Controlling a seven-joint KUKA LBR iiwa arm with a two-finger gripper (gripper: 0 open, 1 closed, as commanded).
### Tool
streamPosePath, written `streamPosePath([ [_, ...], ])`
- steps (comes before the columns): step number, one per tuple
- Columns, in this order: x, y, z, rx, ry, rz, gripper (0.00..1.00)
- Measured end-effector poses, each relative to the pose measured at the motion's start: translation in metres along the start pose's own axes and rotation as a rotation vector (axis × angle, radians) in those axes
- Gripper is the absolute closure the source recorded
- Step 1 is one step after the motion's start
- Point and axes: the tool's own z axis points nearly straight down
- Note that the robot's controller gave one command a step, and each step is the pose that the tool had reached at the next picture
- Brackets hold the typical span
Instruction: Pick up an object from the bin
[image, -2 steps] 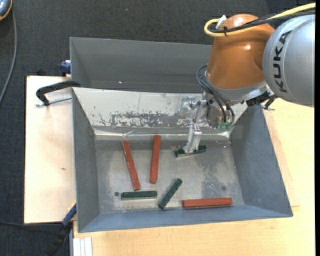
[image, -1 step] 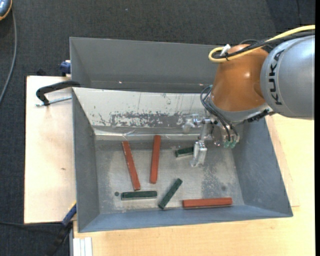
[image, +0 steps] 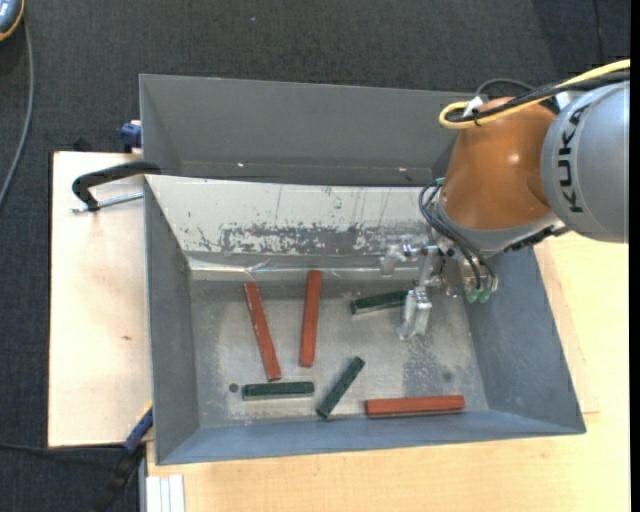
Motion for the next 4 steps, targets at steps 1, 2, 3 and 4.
streamPosePath([
  [1, -0.009, 0.002, 0.006, 0.000, -0.003, 0.072, 0.00],
  [2, -0.022, 0.000, 0.074, -0.001, -0.003, 0.279, 0.00],
  [3, -0.026, -0.002, 0.089, 0.000, -0.017, 0.270, 1.00],
  [4, -0.025, -0.002, 0.088, 0.000, -0.016, 0.268, 1.00],
])
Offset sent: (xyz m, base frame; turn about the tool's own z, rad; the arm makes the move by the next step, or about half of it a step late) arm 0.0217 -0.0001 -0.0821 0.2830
